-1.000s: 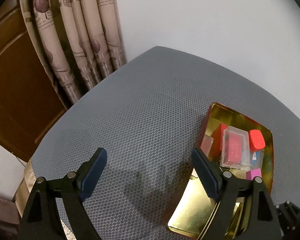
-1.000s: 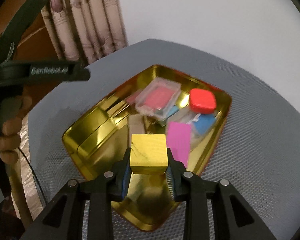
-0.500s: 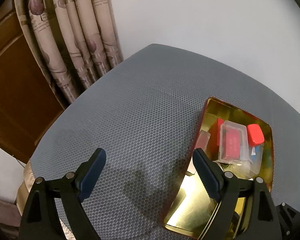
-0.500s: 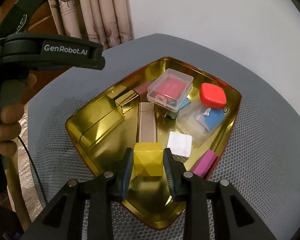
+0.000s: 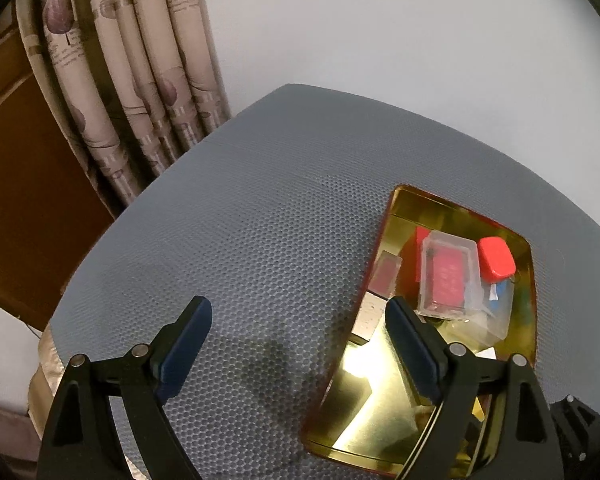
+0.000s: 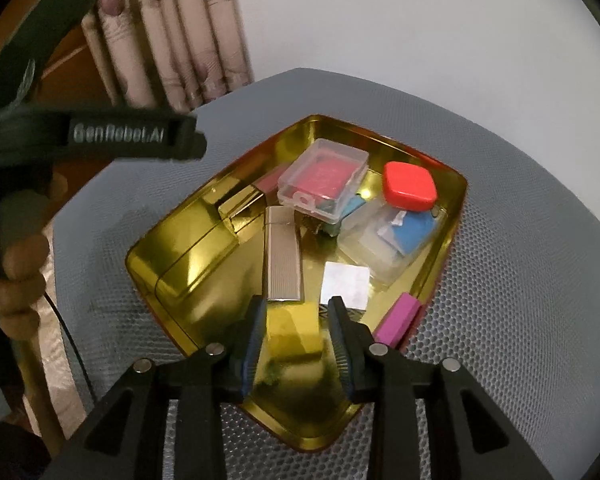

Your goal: Organize rigid objects

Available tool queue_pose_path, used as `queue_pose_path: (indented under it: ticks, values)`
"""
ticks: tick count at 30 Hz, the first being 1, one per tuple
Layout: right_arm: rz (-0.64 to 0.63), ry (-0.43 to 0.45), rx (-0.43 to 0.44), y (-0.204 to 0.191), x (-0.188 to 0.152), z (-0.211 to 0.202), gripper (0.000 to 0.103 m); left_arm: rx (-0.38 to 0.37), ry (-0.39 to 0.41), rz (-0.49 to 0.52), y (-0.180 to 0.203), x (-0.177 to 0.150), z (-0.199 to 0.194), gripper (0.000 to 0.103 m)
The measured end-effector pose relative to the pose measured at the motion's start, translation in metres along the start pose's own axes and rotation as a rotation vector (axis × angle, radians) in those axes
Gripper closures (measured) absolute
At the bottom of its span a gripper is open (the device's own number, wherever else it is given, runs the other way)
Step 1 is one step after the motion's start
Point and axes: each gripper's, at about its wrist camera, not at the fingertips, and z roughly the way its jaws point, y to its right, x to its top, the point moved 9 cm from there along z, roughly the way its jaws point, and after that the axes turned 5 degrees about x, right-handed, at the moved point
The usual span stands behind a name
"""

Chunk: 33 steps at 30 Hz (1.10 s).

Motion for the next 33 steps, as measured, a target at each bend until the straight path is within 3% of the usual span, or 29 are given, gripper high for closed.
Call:
queue_pose_path:
  ticks: [6, 14, 19, 33]
  values:
    - [0.028, 0.031, -0.071, 0.010, 0.004, -0.014, 0.051, -0.004, 0.004, 0.046, 0.011, -0.004, -0.007, 0.017]
    - [0.046, 0.039, -0.126, 0.017, -0.001, -0.032, 0.043, -0.034, 0.032, 0.095, 0.017, -0.022, -0.029, 0.013]
    - [0.038, 0.039, -0.156, 0.017, -0.009, -0.037, 0.041, -0.047, 0.017, 0.093, 0.010, -0.038, -0.034, 0.013]
    - [0.067, 0.013, -0.159, 0.018, -0.018, -0.036, 0.039, -0.043, 0.011, 0.109, 0.015, -0.038, -0.029, 0.013]
